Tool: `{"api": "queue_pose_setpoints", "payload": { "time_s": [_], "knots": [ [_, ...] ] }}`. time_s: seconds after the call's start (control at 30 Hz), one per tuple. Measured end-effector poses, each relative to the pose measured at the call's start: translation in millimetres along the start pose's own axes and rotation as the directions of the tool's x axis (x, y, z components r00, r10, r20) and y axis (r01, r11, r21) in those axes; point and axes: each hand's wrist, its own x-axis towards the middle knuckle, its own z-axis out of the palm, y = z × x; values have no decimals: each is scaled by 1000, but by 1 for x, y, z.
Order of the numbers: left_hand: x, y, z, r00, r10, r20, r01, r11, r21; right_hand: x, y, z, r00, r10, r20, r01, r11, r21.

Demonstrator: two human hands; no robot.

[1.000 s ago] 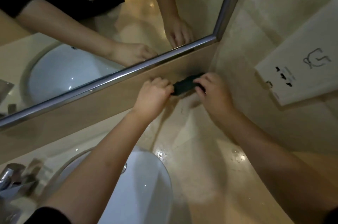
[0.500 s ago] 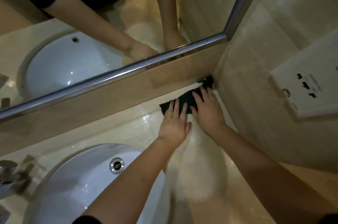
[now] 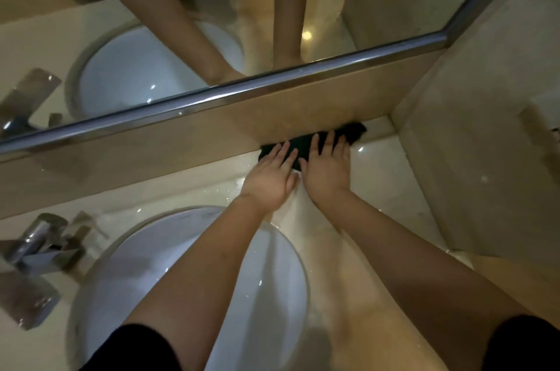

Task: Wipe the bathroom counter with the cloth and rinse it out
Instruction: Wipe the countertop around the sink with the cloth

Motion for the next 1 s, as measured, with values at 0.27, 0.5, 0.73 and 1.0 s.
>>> {"api": "queue_pose_setpoints", "payload": {
  "time_s": [0.27,0.5,0.73,1.0],
  "knots": [
    [-74,-81,-1,991,-120,-61,115,990,-79,-44,-84,8,964,-260,52,263,962,-74],
    [-108,-60,13,989,-148,22,150,984,-100,-72,-68,18,941,-323,98,332,939,-87],
    [-118,-9,29,993,-42,108,53,994,-100,-121,-21,29,959,-247,143,256,965,-52],
    [-122,43,47,987,63,145,-55,997,-57,-167,24,44,975,-163,150,171,985,-41]
  ]
}}
